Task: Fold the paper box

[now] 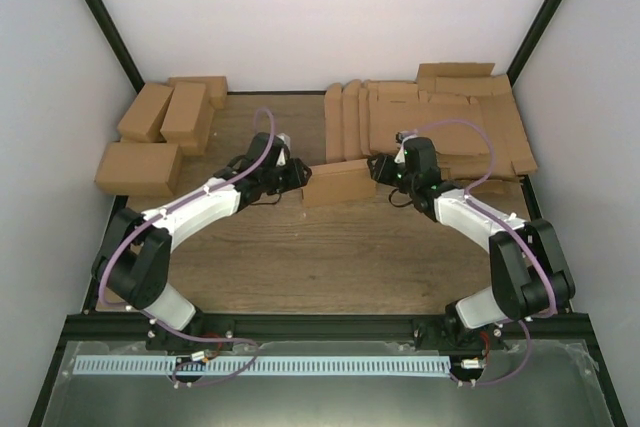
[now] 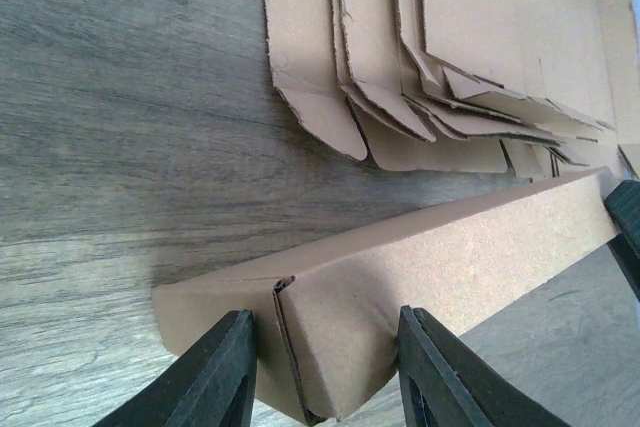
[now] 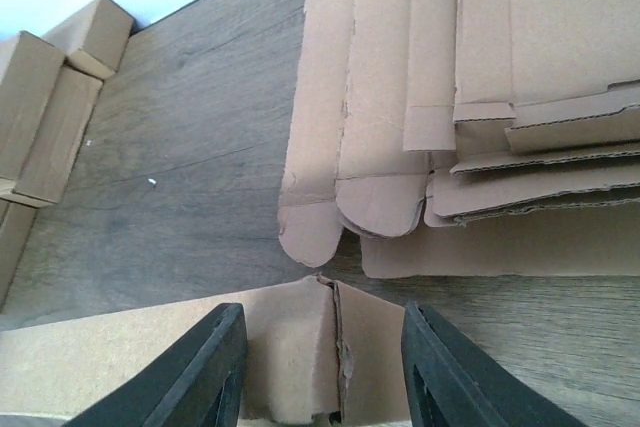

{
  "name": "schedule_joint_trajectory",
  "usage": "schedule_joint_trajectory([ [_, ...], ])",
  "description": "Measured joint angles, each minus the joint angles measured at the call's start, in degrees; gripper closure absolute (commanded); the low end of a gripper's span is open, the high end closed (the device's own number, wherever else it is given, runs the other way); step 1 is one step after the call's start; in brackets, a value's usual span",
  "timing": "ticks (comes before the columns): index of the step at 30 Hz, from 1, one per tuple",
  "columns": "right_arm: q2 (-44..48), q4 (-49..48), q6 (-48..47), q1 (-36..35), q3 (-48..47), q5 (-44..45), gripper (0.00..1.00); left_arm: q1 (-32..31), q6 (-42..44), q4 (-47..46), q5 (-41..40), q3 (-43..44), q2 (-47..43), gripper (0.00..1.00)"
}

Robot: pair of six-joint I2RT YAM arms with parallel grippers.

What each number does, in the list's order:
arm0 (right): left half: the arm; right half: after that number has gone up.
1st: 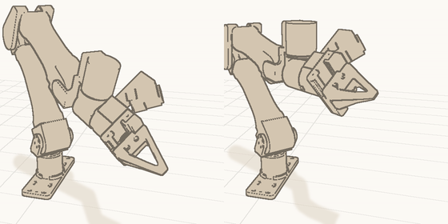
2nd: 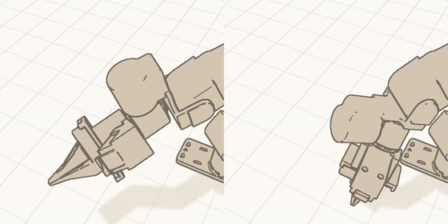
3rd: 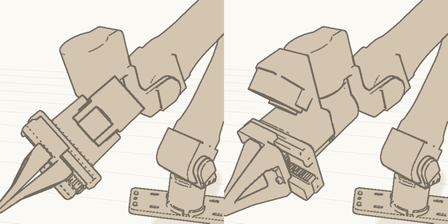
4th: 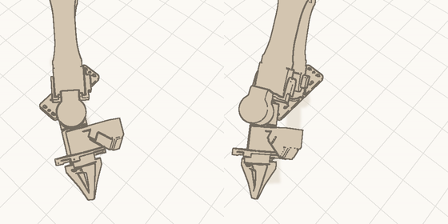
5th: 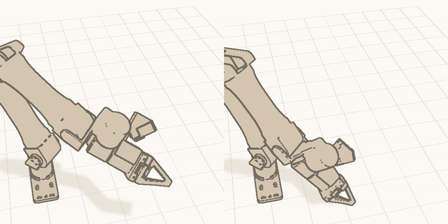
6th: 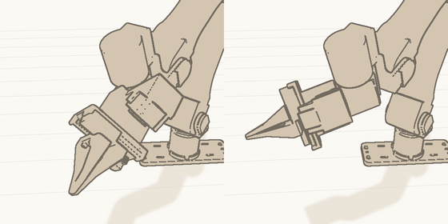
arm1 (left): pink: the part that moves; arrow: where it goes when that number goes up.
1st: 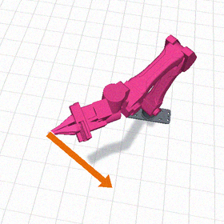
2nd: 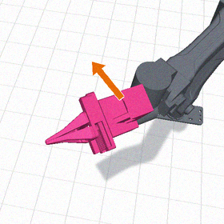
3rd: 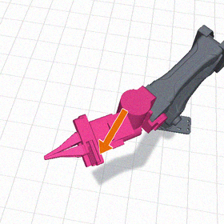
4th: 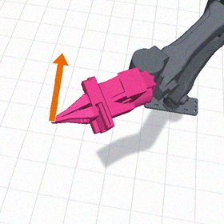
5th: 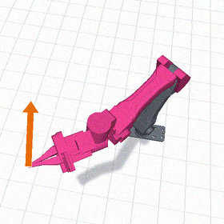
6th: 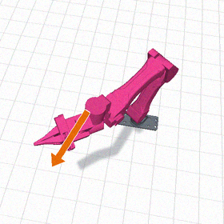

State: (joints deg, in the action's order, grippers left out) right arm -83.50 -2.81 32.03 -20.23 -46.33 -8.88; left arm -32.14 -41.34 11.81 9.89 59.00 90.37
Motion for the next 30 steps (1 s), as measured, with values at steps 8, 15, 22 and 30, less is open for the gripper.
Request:
schedule_joint_trajectory([
  [8,1.0,-7.6,2.6,0.7,4.9,-2.9,0.61,0.0,-0.6,-4.9,0.9,-3.9,-1.5,0.54],
  [15,1.9,-4.9,1.8,0.9,4.0,-2.9,0.6,0.1,0.0,0.3,0.0,-1.6,-1.6,0.3],
  [22,1.7,-2.3,-0.1,0.9,2.5,-2.9,0.6,0.7,1.8,9.1,0.9,5.2,-2.4,0.56],
  [30,1.2,-2.1,-1.0,0.9,1.9,-3.3,0.62,2.6,2.7,7.1,13.0,7.8,-2.4,0.96],
])
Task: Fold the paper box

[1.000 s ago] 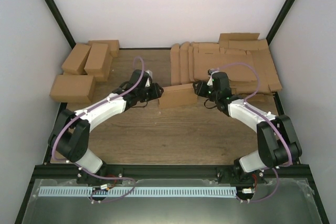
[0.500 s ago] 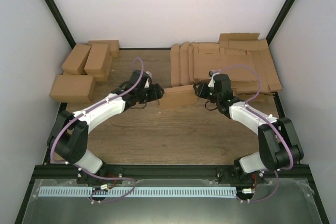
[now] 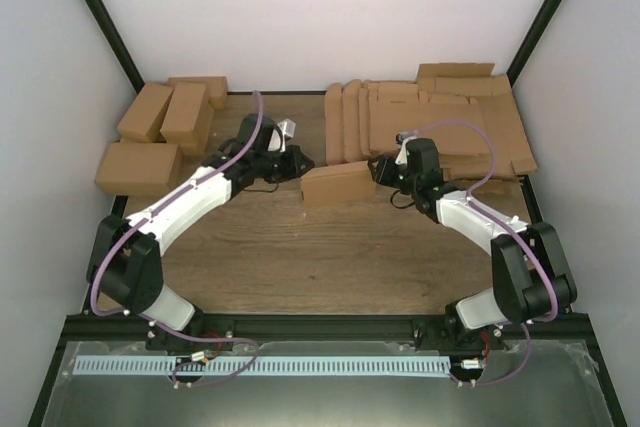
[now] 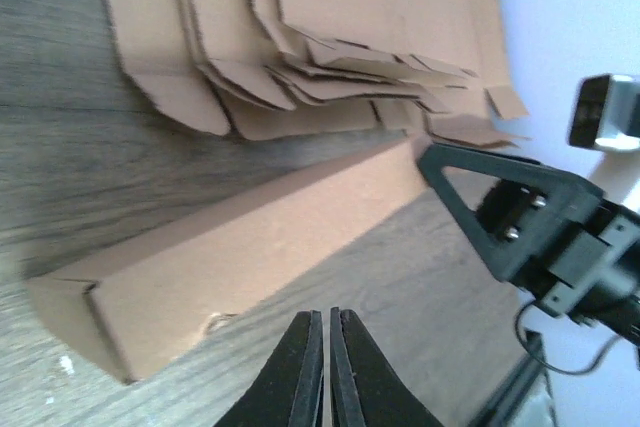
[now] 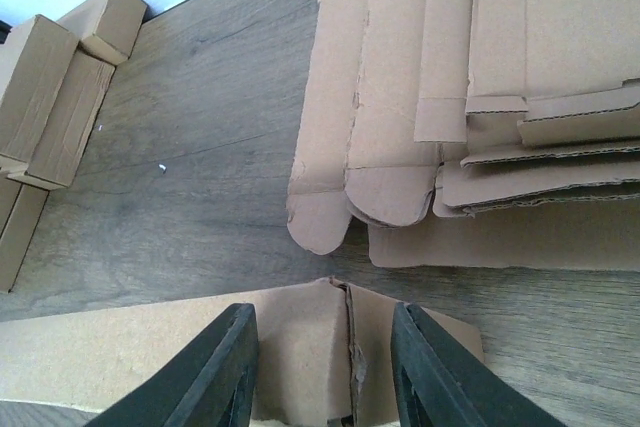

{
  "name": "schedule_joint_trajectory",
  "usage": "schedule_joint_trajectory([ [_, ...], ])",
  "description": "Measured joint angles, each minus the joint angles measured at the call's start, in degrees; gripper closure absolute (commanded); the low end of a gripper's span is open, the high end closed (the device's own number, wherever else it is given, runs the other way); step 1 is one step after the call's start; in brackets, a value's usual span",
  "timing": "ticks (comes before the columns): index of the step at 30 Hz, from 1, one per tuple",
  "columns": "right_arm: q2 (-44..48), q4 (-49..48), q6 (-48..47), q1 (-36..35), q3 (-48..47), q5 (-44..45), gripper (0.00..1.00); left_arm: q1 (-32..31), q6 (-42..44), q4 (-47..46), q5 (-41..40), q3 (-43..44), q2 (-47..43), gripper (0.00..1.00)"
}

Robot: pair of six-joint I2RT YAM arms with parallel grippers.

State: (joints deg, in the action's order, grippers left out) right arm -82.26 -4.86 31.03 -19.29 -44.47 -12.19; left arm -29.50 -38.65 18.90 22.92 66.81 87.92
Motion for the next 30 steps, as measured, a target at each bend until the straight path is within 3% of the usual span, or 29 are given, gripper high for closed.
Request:
schedule_joint_trajectory([
  [17,-0.4,0.2,-0.5,0.1,-0.5,-0.7,0.62,4.8,-7.8,-27.7,16.8,-16.8,3.9,0.96],
  [23,0.3,4.2,-1.5,0.0,-2.0,-0.6,0.62,4.7,-7.8,-26.4,17.2,-16.3,3.5,0.96],
  [30,0.3,5.9,-1.7,0.0,-2.7,-1.0,0.63,7.9,-5.9,-21.1,18.8,-9.4,3.3,0.96],
])
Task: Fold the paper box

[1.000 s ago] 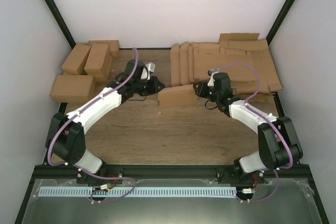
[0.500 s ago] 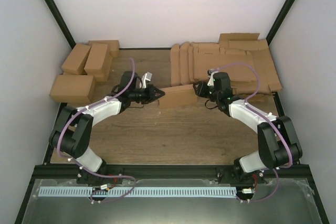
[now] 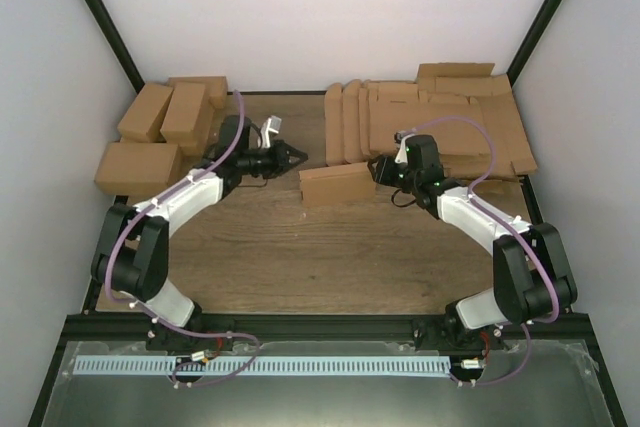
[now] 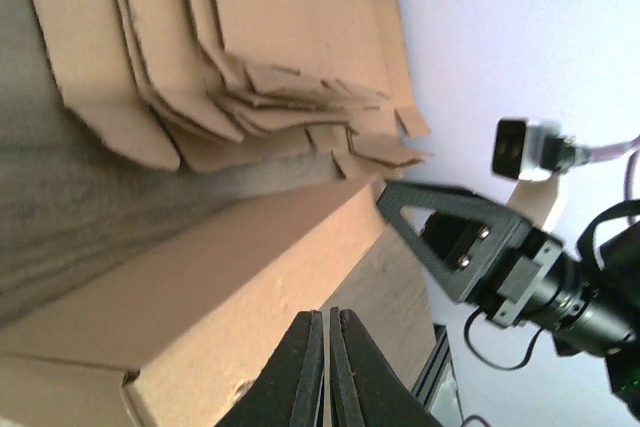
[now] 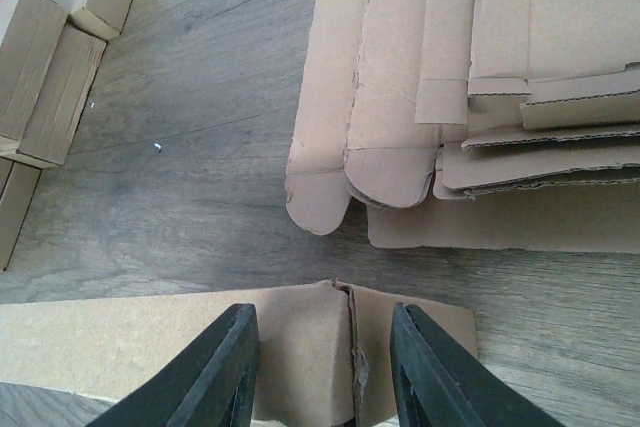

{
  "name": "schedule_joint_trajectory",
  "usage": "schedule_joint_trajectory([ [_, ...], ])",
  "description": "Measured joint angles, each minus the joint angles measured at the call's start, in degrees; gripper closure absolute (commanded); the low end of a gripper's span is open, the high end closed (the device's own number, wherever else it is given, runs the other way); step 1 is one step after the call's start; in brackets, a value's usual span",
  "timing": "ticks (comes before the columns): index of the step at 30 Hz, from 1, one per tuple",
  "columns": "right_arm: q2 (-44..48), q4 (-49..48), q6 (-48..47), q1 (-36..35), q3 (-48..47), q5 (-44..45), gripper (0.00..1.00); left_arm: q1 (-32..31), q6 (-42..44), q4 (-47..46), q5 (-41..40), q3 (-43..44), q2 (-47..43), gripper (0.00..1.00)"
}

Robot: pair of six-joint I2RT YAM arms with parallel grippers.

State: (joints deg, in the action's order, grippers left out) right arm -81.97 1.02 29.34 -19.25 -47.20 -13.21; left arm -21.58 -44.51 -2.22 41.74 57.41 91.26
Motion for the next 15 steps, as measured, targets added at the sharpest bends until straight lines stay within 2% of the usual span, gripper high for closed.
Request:
schedule_joint_trajectory([
  [5,-0.2,-0.2,0.0,0.0,0.0,-0.3,0.63,1.5,0.4,-1.2,1.2,1.6,0.3,0.96],
  [11,-0.4,-0.3,0.0,0.0,0.0,-0.5,0.62,1.1,-0.6,-6.8,4.0,-4.6,4.0,0.96],
  [15,-0.5,0.9,0.0,0.0,-0.9,-0.5,0.59,1.0,-0.3,-9.3,4.4,-5.1,4.5,0.96],
])
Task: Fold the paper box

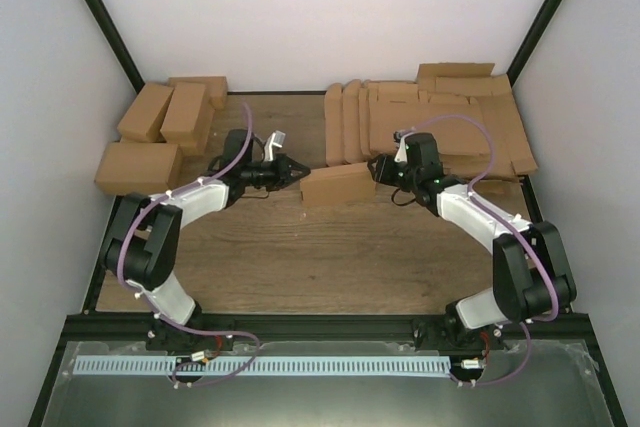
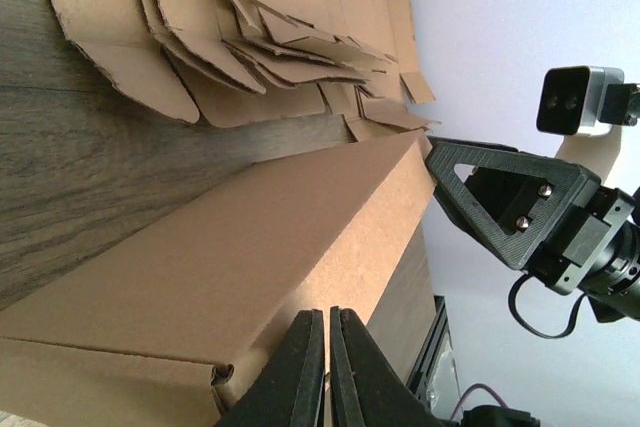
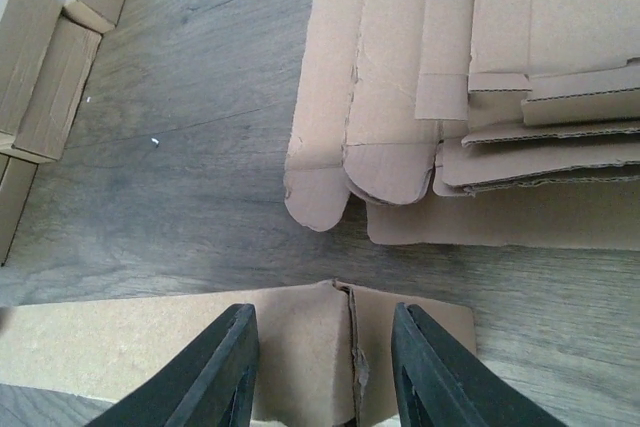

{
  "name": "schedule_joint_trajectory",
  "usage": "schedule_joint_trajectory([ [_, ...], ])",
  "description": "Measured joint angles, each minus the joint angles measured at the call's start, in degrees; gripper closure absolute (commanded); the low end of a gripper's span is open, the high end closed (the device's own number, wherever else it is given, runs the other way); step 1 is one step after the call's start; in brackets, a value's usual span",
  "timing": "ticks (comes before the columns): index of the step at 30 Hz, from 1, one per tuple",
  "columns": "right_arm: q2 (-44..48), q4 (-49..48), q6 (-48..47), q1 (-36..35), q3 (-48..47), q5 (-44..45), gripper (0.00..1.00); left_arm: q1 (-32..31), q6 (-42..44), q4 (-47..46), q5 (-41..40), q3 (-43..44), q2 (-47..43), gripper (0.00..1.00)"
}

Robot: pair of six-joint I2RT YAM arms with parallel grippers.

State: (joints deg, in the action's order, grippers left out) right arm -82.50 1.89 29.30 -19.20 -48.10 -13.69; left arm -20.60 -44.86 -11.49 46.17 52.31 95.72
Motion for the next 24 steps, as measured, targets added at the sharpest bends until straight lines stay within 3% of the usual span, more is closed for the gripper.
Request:
schedule_joint_trajectory([
  [3,0.2,3.1,-0.8,0.0,-1.5,0.6,0.49,0.0,0.6,-0.3,0.0,0.1,0.2,0.96],
  [5,0.7,6.5,-1.9,0.0,-2.6,1.3,0.48,-0.1,1.4,0.4,-0.3,0.4,0.2,0.96],
  [8,1.4,11.9,-3.8,-0.1,-5.9,1.8,0.59,-0.2,2.7,1.7,-0.9,1.0,0.2,0.96],
  [10,1.4,14.2,-5.3,0.0,-8.9,0.6,0.72,-0.3,3.6,2.4,-1.2,1.4,0.2,0.96],
  [14,1.4,13.3,-6.2,1.5,-12.3,-10.4,0.97,-0.3,4.8,3.2,-1.3,1.9,0.3,0.96],
  [19,-2.9,7.9,-4.2,5.8,-12.3,-30.8,0.99,-0.4,6.7,5.0,-2.1,2.9,0.4,0.96],
  [24,-10.4,3.7,-1.3,9.8,-12.3,-42.3,0.99,-0.5,7.8,6.1,-2.2,3.3,0.4,0.96],
])
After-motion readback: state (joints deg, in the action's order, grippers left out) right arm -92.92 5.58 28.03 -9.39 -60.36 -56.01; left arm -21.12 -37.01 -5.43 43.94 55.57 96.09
